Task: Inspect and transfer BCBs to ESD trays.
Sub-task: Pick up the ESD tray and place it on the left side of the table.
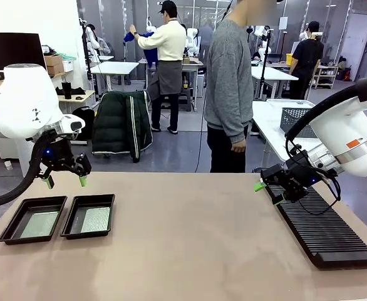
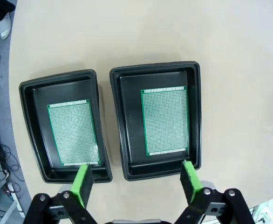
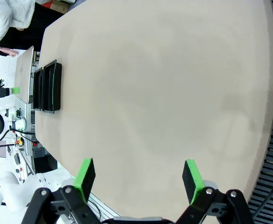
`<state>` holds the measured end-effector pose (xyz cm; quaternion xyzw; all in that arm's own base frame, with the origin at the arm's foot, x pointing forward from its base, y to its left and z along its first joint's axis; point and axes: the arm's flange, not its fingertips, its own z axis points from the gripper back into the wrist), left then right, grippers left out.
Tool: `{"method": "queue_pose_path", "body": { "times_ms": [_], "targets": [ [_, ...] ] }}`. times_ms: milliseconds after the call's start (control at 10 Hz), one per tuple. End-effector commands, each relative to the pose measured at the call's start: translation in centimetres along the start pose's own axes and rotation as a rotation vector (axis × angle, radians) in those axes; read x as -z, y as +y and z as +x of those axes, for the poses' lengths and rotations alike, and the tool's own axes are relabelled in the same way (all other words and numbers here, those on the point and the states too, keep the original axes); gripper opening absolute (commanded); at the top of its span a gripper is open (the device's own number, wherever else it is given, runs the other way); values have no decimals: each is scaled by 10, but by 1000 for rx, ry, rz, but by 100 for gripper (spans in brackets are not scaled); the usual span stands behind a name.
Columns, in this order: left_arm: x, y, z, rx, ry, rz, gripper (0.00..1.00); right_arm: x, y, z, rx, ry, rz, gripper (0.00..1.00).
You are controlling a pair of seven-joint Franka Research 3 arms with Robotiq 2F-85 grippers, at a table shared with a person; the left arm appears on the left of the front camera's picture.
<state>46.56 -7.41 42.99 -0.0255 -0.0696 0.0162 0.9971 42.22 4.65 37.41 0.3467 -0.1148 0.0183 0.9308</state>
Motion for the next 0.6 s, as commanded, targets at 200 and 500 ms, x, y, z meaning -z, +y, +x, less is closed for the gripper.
{"method": "queue_pose_path", "body": {
  "times_ms": [200, 500],
  "targets": [
    [1, 2, 0, -1, -5, -1, 100, 0, 0, -1, 0, -3, 3, 100],
    [1, 2, 0, -1, -5, -1, 100, 0, 0, -1, 0, -3, 3, 100]
  ]
}}
